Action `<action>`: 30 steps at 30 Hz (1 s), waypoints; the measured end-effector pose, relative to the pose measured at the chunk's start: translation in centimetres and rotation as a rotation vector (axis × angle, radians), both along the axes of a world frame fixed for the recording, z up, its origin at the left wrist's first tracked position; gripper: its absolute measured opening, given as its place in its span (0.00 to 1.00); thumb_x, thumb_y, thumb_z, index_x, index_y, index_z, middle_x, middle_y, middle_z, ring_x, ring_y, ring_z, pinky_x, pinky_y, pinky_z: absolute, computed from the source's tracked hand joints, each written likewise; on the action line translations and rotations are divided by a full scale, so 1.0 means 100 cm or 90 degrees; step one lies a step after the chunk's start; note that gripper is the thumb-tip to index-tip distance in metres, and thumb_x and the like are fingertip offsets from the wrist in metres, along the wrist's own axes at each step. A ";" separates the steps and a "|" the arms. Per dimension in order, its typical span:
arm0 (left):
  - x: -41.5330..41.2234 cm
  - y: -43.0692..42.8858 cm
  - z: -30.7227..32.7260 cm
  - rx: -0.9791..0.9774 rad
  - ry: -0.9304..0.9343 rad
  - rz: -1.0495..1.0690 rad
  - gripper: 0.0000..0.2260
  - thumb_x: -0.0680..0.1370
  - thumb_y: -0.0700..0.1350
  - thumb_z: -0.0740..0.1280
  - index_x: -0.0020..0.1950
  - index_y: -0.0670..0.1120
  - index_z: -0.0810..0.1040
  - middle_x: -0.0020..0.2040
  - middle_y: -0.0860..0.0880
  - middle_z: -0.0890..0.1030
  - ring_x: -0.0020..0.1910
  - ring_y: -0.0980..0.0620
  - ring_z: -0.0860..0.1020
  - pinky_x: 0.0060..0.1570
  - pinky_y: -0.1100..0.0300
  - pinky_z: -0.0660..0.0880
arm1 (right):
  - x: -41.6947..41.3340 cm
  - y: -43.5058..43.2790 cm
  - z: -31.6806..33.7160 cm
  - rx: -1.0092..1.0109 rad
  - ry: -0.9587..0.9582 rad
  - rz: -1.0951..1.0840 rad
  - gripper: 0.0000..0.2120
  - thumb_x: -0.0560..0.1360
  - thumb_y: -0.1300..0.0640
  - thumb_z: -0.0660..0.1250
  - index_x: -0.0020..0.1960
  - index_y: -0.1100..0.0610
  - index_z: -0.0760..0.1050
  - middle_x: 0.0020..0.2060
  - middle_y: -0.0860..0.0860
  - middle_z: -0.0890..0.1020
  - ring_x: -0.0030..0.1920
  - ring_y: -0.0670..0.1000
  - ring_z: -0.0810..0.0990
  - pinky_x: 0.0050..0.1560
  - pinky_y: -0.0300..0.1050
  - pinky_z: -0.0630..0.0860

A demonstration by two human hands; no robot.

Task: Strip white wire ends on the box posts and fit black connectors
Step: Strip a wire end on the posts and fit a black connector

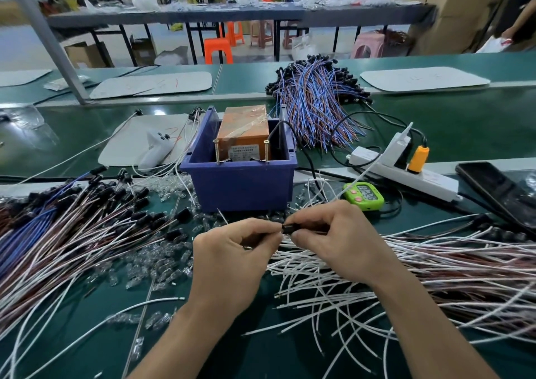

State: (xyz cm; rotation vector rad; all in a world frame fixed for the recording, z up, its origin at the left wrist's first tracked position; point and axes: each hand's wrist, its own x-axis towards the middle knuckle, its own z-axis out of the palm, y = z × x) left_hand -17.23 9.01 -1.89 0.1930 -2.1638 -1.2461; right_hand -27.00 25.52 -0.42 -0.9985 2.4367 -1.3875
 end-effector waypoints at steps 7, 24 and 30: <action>-0.003 -0.004 -0.003 0.180 -0.016 -0.047 0.14 0.69 0.36 0.81 0.43 0.57 0.89 0.38 0.55 0.87 0.37 0.55 0.86 0.39 0.67 0.80 | 0.001 -0.004 -0.003 -0.020 -0.061 0.033 0.09 0.72 0.55 0.71 0.48 0.46 0.86 0.32 0.49 0.83 0.32 0.46 0.76 0.34 0.48 0.75; -0.006 -0.002 0.002 0.422 -0.019 -0.118 0.07 0.63 0.41 0.80 0.40 0.46 0.89 0.36 0.42 0.86 0.34 0.50 0.85 0.37 0.65 0.79 | 0.001 -0.007 -0.002 -0.040 -0.036 0.031 0.10 0.74 0.57 0.70 0.51 0.44 0.85 0.36 0.46 0.86 0.39 0.51 0.84 0.45 0.52 0.80; -0.007 -0.001 0.001 0.298 -0.012 -0.061 0.12 0.68 0.36 0.80 0.41 0.54 0.89 0.38 0.50 0.88 0.37 0.52 0.87 0.40 0.65 0.80 | 0.003 -0.005 -0.002 -0.044 -0.033 0.027 0.10 0.74 0.58 0.71 0.49 0.44 0.85 0.35 0.45 0.85 0.38 0.49 0.83 0.43 0.49 0.80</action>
